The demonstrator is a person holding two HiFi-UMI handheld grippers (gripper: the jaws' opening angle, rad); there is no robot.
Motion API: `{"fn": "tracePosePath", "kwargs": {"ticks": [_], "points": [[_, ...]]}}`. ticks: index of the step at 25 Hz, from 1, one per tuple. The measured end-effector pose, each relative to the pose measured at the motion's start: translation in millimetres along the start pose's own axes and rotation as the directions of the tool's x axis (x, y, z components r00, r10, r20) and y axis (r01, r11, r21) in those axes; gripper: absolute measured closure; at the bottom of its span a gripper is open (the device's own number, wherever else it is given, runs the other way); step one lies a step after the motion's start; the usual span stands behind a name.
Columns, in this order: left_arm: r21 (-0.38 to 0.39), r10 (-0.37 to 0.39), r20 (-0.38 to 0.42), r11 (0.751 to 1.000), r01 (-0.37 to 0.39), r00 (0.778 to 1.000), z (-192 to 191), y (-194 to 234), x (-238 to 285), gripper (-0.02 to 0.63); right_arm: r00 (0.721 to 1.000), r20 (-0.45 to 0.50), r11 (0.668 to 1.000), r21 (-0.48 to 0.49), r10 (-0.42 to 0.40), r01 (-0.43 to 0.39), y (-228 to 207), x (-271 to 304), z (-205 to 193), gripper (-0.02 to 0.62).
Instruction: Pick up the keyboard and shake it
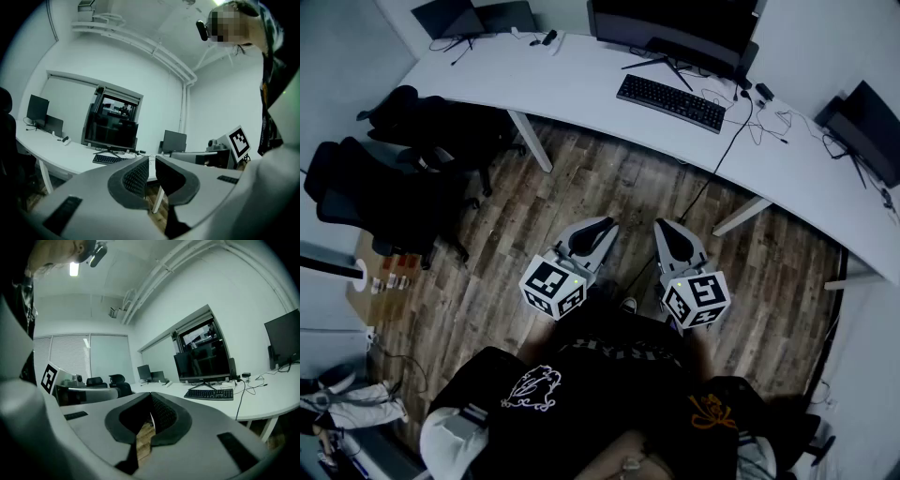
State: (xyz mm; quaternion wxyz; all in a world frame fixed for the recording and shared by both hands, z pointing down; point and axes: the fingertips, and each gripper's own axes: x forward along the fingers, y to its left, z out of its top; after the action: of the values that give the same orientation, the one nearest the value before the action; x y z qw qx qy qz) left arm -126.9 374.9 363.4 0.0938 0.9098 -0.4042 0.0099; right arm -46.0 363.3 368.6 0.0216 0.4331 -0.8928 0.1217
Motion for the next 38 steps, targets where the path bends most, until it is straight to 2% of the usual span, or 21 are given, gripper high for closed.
{"fn": "tracePosePath", "kwargs": {"ticks": [9,15,22,28,38], "points": [[0.006,-0.001,-0.011,1.000,0.001,1.000,0,-4,12,0.549,1.000,-0.008,1.000,0.002,-0.005,0.005,-9,-5,-3,0.581],[0.017,-0.001,-0.027,1.000,0.002,1.000,-4,-9,17,0.550,0.999,0.039,0.999,0.037,0.000,-0.001,-18,-9,1,0.581],[0.016,0.003,-0.010,1.000,-0.003,1.000,-6,-15,7,0.551,0.999,0.039,0.998,0.055,0.020,-0.022,-15,-8,-7,0.580],[-0.012,0.032,-0.019,0.999,-0.032,0.999,-9,-9,-2,0.560,0.998,0.030,0.996,0.069,0.047,-0.049,-12,-3,-12,0.580],[-0.021,0.010,-0.055,1.000,-0.012,0.998,-13,8,17,0.572,0.999,0.011,0.994,0.098,0.039,-0.040,-26,14,-18,0.580]]}}
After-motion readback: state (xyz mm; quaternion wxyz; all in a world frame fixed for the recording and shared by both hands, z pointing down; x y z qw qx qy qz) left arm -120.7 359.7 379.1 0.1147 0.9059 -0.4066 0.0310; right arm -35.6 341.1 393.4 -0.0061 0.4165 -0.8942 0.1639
